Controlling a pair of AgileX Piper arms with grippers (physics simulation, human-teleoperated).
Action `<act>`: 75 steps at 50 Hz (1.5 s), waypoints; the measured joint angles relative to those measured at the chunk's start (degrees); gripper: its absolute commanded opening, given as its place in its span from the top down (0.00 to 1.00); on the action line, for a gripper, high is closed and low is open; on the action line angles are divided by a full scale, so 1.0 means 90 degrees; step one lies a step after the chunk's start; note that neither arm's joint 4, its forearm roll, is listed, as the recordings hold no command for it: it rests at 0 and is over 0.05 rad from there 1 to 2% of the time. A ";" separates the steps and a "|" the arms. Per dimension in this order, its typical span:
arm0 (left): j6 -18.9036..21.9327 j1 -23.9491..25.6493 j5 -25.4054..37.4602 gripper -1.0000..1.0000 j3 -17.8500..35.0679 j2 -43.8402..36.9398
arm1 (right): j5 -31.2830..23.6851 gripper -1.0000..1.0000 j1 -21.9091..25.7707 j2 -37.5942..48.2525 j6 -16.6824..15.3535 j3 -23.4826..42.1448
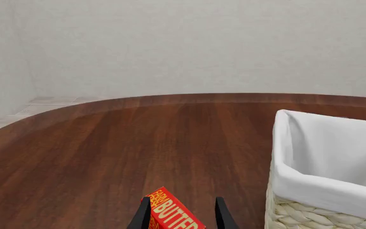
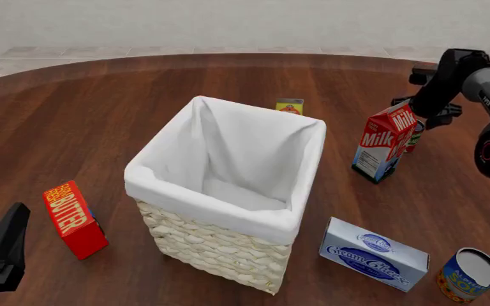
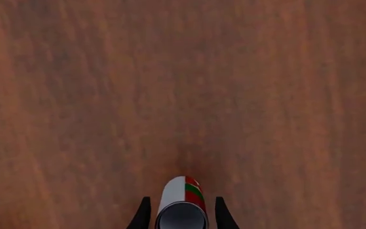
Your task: Pick up the tomato sauce, and put it in the basket.
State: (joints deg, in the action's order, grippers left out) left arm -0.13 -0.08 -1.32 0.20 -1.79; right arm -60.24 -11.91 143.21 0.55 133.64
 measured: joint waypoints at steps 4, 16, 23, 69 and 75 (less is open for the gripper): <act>0.0000 0.0000 0.0000 0.00 0.0000 0.0000 | -0.0004 0.00 -0.0002 0.0031 -0.0005 0.0020; 0.0000 0.0000 0.0000 0.00 0.0000 0.0000 | -0.0037 0.00 -0.0031 0.0137 -0.0027 0.0116; 0.0000 0.0000 0.0000 0.00 0.0000 0.0000 | -0.0018 1.00 -0.0027 0.0147 -0.0035 0.0116; 0.0000 0.0000 0.0000 0.00 0.0000 0.0000 | -0.0185 1.00 -0.0265 -0.0064 -0.0252 0.0481; 0.0000 0.0000 0.0000 0.00 0.0000 0.0000 | -0.0240 1.00 -0.0367 -0.0155 -0.0330 0.0609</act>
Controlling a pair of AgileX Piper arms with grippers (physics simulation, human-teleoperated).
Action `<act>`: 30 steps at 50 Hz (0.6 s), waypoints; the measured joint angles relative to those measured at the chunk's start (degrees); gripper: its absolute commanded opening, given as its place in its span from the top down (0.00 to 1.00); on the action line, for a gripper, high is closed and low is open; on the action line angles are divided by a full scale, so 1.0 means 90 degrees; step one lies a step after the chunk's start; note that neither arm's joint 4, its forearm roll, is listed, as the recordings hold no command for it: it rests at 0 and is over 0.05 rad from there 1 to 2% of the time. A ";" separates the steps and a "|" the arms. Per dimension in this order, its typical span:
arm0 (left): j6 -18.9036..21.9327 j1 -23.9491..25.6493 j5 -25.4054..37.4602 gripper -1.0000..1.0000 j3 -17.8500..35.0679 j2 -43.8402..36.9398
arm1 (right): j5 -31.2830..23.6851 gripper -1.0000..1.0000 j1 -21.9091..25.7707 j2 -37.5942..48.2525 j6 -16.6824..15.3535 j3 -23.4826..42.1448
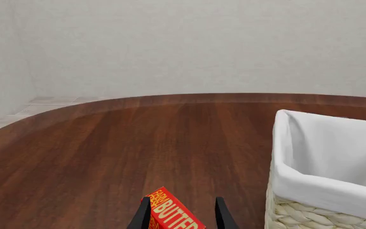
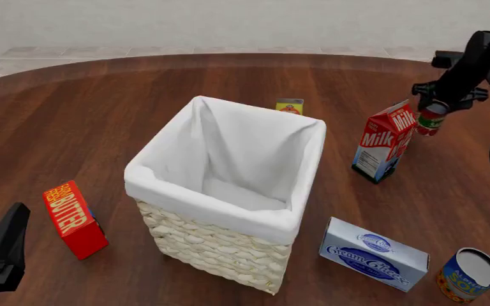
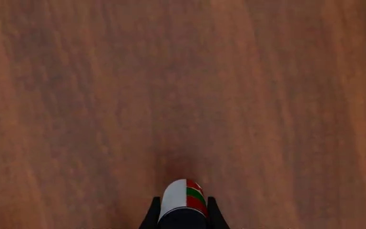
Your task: Pick up the tomato sauce, and put it in the basket.
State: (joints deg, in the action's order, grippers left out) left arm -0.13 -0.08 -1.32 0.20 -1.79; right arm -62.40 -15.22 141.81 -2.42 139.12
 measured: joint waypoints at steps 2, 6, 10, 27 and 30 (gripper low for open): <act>0.0000 0.0000 0.0000 0.00 0.0000 0.0000 | -0.0016 1.00 -0.0034 -0.0032 -0.0023 0.0039; 0.0000 0.0000 0.0000 0.00 0.0000 0.0000 | -0.0036 1.00 -0.0089 -0.0105 -0.0060 0.0085; 0.0000 0.0000 0.0000 0.00 0.0000 0.0000 | -0.0043 1.00 -0.0135 -0.0211 -0.0095 0.0088; 0.0000 0.0000 0.0000 0.00 0.0000 0.0000 | 0.0066 1.00 -0.0225 -0.1218 -0.0197 -0.0516; 0.0000 0.0000 0.0000 0.00 0.0000 0.0000 | 0.0090 1.00 -0.0228 -0.1424 -0.0216 -0.0645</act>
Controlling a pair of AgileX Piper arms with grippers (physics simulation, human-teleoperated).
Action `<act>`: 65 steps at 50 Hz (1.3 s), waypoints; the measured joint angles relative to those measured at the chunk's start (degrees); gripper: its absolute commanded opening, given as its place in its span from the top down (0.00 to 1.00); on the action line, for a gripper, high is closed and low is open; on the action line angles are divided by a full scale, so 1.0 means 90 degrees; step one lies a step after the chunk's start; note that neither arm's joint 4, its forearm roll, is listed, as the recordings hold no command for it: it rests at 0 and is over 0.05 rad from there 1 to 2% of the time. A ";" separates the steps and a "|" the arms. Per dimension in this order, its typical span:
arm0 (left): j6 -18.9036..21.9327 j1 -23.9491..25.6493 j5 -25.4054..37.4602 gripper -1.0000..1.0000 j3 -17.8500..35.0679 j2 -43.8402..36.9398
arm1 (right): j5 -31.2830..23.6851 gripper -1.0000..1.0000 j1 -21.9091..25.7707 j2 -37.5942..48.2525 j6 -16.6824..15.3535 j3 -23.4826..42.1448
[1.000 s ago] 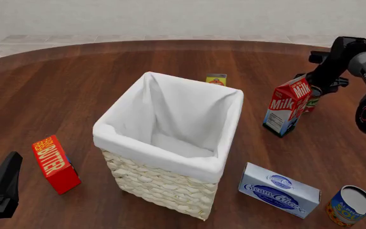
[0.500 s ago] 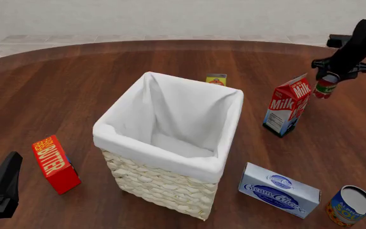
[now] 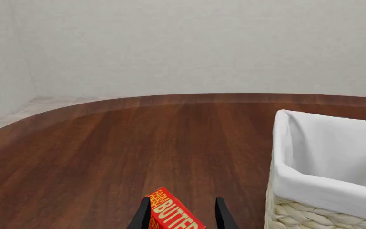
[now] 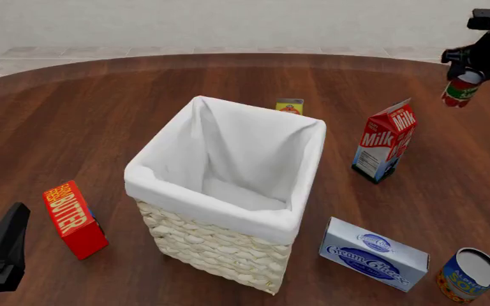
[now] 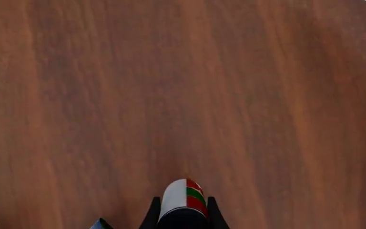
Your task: Pick up the tomato sauce, and put it in the basket.
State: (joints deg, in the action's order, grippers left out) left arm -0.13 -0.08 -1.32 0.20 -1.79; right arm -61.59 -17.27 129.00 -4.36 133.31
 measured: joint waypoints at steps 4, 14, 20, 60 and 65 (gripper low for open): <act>0.0000 0.0000 0.0000 0.00 0.0000 0.0000 | 0.0052 1.00 0.0031 -0.0336 -0.0007 -0.0254; 0.0000 0.0000 0.0000 0.00 0.0000 0.0000 | 0.0166 1.00 0.0175 -0.1287 -0.0010 -0.0990; 0.0000 0.0001 0.0000 0.00 0.0000 0.0000 | 0.0211 1.00 0.0301 -0.1867 -0.0011 -0.1439; 0.0000 0.0000 0.0000 0.00 0.0000 0.0000 | -0.0065 1.00 0.1418 -0.4651 -0.0326 -0.3243; 0.0000 0.0000 0.0000 0.00 0.0000 0.0000 | -0.0127 1.00 0.1572 -0.4861 -0.0371 -0.3359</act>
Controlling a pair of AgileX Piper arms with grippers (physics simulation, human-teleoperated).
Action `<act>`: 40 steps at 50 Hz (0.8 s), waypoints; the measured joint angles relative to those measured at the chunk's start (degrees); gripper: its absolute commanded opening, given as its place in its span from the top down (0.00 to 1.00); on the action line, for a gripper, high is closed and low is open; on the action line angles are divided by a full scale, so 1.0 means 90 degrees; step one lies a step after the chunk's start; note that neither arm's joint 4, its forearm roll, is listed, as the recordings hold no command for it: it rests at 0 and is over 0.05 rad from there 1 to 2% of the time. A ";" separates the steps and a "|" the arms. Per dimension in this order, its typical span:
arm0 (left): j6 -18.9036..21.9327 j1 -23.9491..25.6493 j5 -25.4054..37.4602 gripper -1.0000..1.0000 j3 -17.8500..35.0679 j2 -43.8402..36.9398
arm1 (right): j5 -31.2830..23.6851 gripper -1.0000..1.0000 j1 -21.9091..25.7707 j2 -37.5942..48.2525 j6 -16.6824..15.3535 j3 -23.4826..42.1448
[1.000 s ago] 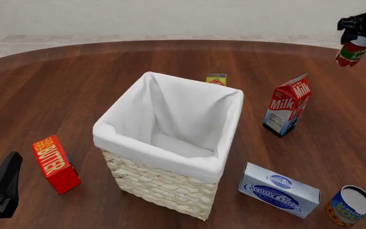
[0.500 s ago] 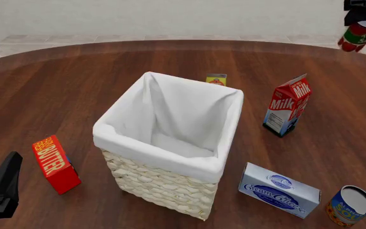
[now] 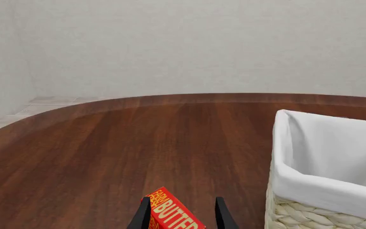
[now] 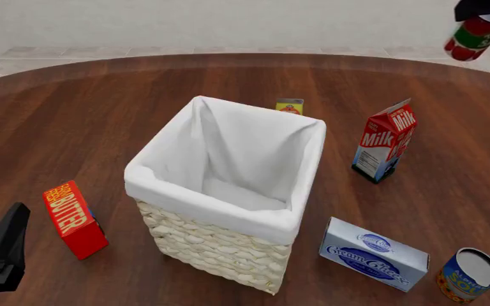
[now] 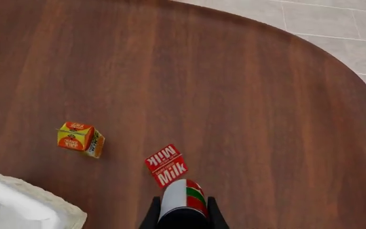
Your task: Pick up the tomato sauce, and put it in the basket.
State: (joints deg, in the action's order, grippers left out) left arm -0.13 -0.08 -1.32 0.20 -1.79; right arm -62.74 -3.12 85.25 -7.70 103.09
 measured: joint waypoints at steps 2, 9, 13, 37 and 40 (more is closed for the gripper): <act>0.0000 0.0000 0.0000 0.00 0.0000 0.0000 | -0.0026 1.00 0.0072 -0.0079 -0.0022 -0.0049; 0.0000 0.0000 0.0000 0.00 0.0000 0.0001 | -0.0114 1.00 0.0351 -0.0313 -0.0077 -0.0180; 0.0000 0.0000 0.0000 0.00 0.0000 0.0000 | -0.0143 1.00 0.0509 -0.0416 -0.0095 -0.0251; 0.0000 0.0000 0.0000 0.00 0.0000 0.0000 | -0.0437 1.00 0.1441 -0.0596 -0.0269 -0.0078; 0.0000 0.0000 0.0000 0.00 0.0000 0.0000 | -0.0458 1.00 0.1547 -0.0583 -0.0288 -0.0029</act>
State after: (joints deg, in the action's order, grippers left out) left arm -0.12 -0.08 -1.32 0.20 -1.80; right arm -66.86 10.80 80.00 -10.30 102.83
